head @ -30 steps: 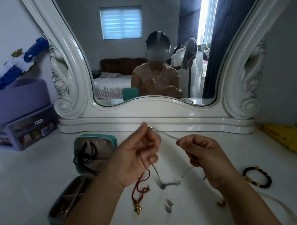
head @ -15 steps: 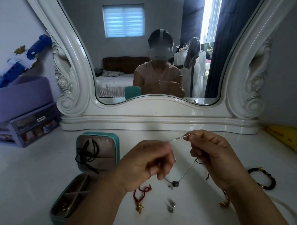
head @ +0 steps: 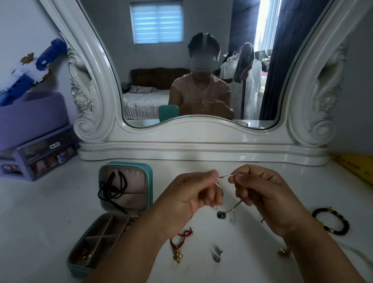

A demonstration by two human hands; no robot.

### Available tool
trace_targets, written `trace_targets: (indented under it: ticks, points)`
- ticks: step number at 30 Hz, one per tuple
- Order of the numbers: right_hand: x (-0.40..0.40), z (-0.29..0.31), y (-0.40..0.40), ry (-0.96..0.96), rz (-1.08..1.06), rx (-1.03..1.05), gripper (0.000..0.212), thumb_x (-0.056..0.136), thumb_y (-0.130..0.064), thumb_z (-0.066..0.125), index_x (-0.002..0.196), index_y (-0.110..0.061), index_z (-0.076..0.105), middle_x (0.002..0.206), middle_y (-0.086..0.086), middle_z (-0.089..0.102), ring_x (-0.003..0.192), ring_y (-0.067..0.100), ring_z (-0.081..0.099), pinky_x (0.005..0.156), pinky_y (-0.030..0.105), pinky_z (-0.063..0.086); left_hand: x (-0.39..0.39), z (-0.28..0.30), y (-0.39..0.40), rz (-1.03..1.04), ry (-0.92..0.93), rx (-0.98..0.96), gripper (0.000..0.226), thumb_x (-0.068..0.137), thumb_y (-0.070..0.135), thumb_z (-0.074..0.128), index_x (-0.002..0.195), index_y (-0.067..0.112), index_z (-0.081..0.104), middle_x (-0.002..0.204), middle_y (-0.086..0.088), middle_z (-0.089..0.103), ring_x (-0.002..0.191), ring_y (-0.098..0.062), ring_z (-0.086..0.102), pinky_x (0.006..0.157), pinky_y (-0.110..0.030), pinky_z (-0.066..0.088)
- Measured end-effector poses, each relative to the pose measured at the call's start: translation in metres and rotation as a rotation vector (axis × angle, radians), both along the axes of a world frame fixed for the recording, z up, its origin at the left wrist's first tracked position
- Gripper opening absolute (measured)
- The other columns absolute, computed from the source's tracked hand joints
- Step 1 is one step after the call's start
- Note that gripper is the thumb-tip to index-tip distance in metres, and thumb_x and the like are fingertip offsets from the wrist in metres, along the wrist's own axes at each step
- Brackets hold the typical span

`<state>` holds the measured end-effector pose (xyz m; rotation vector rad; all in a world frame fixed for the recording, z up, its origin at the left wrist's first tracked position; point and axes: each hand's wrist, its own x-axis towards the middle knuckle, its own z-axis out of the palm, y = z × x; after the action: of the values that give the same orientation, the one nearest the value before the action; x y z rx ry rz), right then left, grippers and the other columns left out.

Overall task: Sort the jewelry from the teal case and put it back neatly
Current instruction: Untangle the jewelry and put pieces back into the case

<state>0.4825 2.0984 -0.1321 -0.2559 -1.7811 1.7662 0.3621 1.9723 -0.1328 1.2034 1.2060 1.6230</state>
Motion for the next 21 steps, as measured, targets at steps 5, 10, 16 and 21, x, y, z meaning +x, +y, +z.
trace_targets:
  ticks: [5, 10, 16, 21]
  points:
    - [-0.004, -0.007, -0.006, -0.040, 0.114, 0.054, 0.014, 0.071, -0.012, 0.057, 0.069, -0.008, 0.070, 0.055, 0.008, 0.056, 0.052, 0.016, 0.050, 0.051, 0.020, 0.043, -0.002, 0.002, 0.000, -0.001, -0.213, 0.085, 0.034, 0.083, 0.041, 0.054, 0.114, 0.031, 0.064, 0.118, 0.007, 0.066, 0.074, -0.007, 0.058, 0.077, -0.023, 0.044]
    - [-0.002, -0.008, -0.007, 0.031, 0.174, 0.091, 0.017, 0.066, -0.024, 0.063, 0.074, -0.011, 0.070, 0.065, 0.006, 0.063, 0.071, 0.017, 0.056, 0.068, 0.022, 0.046, 0.004, -0.004, 0.001, 0.269, 0.267, -0.112, 0.042, 0.092, 0.022, 0.051, 0.129, 0.041, 0.043, 0.120, 0.022, 0.059, 0.108, 0.011, 0.053, 0.090, -0.010, 0.042]
    - [0.002, -0.005, -0.009, 0.068, 0.136, 0.106, 0.018, 0.071, -0.010, 0.061, 0.084, -0.011, 0.074, 0.069, 0.005, 0.065, 0.062, 0.010, 0.055, 0.064, 0.017, 0.047, 0.003, 0.002, -0.006, 0.244, 0.146, -0.156, 0.041, 0.082, 0.016, 0.065, 0.121, 0.024, 0.057, 0.079, 0.013, 0.064, 0.068, 0.001, 0.055, 0.063, -0.009, 0.042]
    - [0.002, 0.001, -0.013, 0.030, 0.133, 0.133, 0.011, 0.070, -0.010, 0.062, 0.076, -0.008, 0.072, 0.064, 0.003, 0.065, 0.056, 0.011, 0.051, 0.059, 0.019, 0.046, 0.007, 0.009, -0.017, 0.187, 0.296, -0.210, 0.006, 0.084, 0.013, 0.064, 0.083, 0.018, 0.067, 0.056, 0.011, 0.057, 0.054, -0.006, 0.044, 0.053, -0.017, 0.033]
